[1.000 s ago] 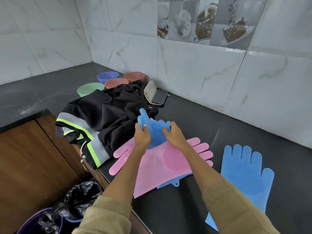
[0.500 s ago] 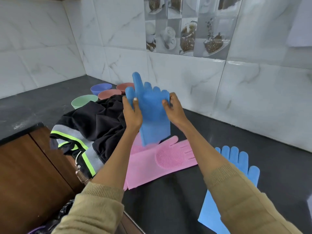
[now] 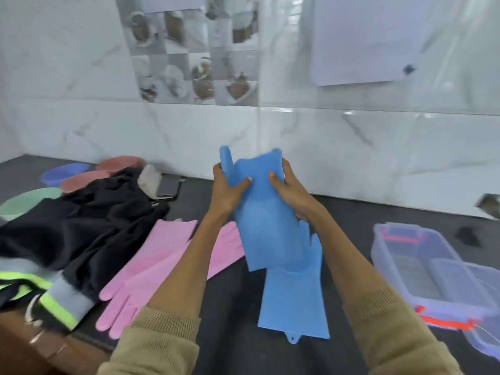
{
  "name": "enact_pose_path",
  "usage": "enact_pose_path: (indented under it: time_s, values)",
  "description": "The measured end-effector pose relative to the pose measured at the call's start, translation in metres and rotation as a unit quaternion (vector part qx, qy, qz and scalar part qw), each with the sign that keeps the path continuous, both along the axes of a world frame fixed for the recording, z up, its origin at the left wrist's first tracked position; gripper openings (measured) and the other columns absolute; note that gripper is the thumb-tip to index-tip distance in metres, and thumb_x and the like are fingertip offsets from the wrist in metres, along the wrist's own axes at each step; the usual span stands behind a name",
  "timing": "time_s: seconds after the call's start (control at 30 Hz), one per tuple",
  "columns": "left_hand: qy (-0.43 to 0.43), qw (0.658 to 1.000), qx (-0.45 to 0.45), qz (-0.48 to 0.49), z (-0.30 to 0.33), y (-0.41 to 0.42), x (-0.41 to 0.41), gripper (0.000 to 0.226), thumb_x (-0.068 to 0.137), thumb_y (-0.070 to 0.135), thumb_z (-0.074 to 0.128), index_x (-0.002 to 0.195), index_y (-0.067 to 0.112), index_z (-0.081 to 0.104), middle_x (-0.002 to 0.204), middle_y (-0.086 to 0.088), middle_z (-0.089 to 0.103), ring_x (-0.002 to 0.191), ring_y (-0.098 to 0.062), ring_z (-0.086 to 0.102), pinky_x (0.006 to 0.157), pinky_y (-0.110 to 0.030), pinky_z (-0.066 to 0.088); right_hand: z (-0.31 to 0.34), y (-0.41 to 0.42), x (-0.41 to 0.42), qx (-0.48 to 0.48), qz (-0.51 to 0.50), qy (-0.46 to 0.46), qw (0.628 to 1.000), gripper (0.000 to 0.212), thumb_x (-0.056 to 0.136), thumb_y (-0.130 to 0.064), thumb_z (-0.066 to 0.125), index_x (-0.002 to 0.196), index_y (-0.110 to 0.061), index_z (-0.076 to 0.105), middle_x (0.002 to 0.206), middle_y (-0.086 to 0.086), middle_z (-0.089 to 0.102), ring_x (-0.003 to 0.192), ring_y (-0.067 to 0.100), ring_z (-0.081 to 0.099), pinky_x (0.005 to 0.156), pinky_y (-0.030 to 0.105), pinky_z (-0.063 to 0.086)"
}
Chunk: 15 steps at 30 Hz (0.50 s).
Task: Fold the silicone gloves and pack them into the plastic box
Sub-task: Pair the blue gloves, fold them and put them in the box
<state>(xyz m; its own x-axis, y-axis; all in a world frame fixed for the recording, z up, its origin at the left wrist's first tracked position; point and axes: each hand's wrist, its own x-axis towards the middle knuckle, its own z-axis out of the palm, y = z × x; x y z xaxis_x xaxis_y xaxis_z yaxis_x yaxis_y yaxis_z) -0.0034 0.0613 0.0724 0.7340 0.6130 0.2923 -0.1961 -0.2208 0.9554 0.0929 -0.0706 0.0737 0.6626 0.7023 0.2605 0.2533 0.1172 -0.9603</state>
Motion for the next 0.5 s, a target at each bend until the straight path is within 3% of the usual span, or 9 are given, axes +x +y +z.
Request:
enact_pose_path:
  time_s: [0.07, 0.13, 0.23, 0.3, 0.37, 0.43, 0.5]
  values:
    - [0.025, 0.997, -0.031, -0.067, -0.017, -0.026, 0.018, 0.049, 0.081, 0.011, 0.070, 0.117, 0.013, 0.037, 0.104, 0.004, 0.052, 0.095, -0.013, 0.059, 0.066, -0.017, 0.054, -0.015, -0.041, 0.009, -0.022, -0.003, 0.066, 0.998, 0.056, 0.098, -0.024, 0.049, 0.144, -0.033, 0.019, 0.127, -0.008, 0.050, 0.114, 0.015, 0.058, 0.093, 0.034, 0.052]
    - [0.036, 0.989, -0.047, -0.138, -0.035, -0.054, 0.035, 0.051, 0.074, 0.009, 0.072, 0.115, 0.000, 0.044, 0.104, -0.007, 0.058, 0.095, -0.022, 0.062, 0.066, -0.023, 0.058, -0.033, -0.082, 0.013, -0.035, -0.033, 0.121, 0.992, 0.060, 0.095, -0.021, 0.054, 0.143, -0.033, 0.021, 0.128, -0.005, 0.051, 0.111, 0.017, 0.059, 0.086, 0.031, 0.056]
    - [0.112, 0.970, -0.097, -0.194, -0.072, -0.099, 0.053, 0.070, 0.074, 0.010, 0.075, 0.133, 0.006, 0.038, 0.125, -0.016, 0.056, 0.112, -0.034, 0.060, 0.081, -0.045, 0.057, -0.069, -0.134, 0.013, -0.045, -0.129, 0.185, 0.973, 0.052, 0.094, -0.013, 0.055, 0.139, -0.023, 0.030, 0.126, 0.003, 0.055, 0.105, 0.021, 0.062, 0.083, 0.034, 0.057]
    - [0.202, 0.951, -0.123, -0.199, -0.100, -0.125, 0.056, 0.085, 0.081, 0.011, 0.072, 0.147, 0.017, 0.018, 0.136, -0.012, 0.048, 0.117, -0.032, 0.056, 0.078, -0.042, 0.055, -0.093, -0.163, 0.007, -0.107, -0.199, 0.181, 0.957, 0.047, 0.095, -0.005, 0.051, 0.137, -0.015, 0.033, 0.129, 0.012, 0.054, 0.109, 0.029, 0.060, 0.090, 0.042, 0.053]
    - [0.254, 0.932, -0.140, -0.218, -0.125, -0.145, 0.054, 0.090, 0.084, 0.010, 0.069, 0.150, 0.016, 0.007, 0.139, -0.015, 0.046, 0.110, -0.029, 0.058, 0.068, -0.035, 0.054, -0.113, -0.189, 0.001, -0.215, -0.245, 0.119, 0.938, 0.045, 0.092, -0.001, 0.051, 0.134, -0.007, 0.037, 0.130, 0.019, 0.053, 0.117, 0.034, 0.055, 0.098, 0.047, 0.048]
    - [0.264, 0.928, -0.137, -0.225, -0.142, -0.158, 0.049, 0.089, 0.084, 0.006, 0.069, 0.149, 0.014, 0.009, 0.140, -0.012, 0.046, 0.099, -0.022, 0.057, 0.054, -0.024, 0.051, -0.125, -0.206, -0.003, -0.292, -0.265, 0.074, 0.916, 0.047, 0.089, -0.003, 0.053, 0.134, -0.006, 0.040, 0.132, 0.018, 0.053, 0.121, 0.032, 0.052, 0.102, 0.049, 0.044]
    - [0.261, 0.930, -0.121, -0.227, -0.149, -0.164, 0.048, 0.084, 0.083, 0.003, 0.069, 0.148, 0.015, 0.016, 0.142, -0.008, 0.042, 0.101, -0.020, 0.053, 0.056, -0.022, 0.051, -0.131, -0.217, -0.005, -0.322, -0.283, 0.076, 0.900, 0.047, 0.089, -0.007, 0.055, 0.135, -0.007, 0.042, 0.132, 0.014, 0.054, 0.119, 0.031, 0.053, 0.102, 0.049, 0.044]
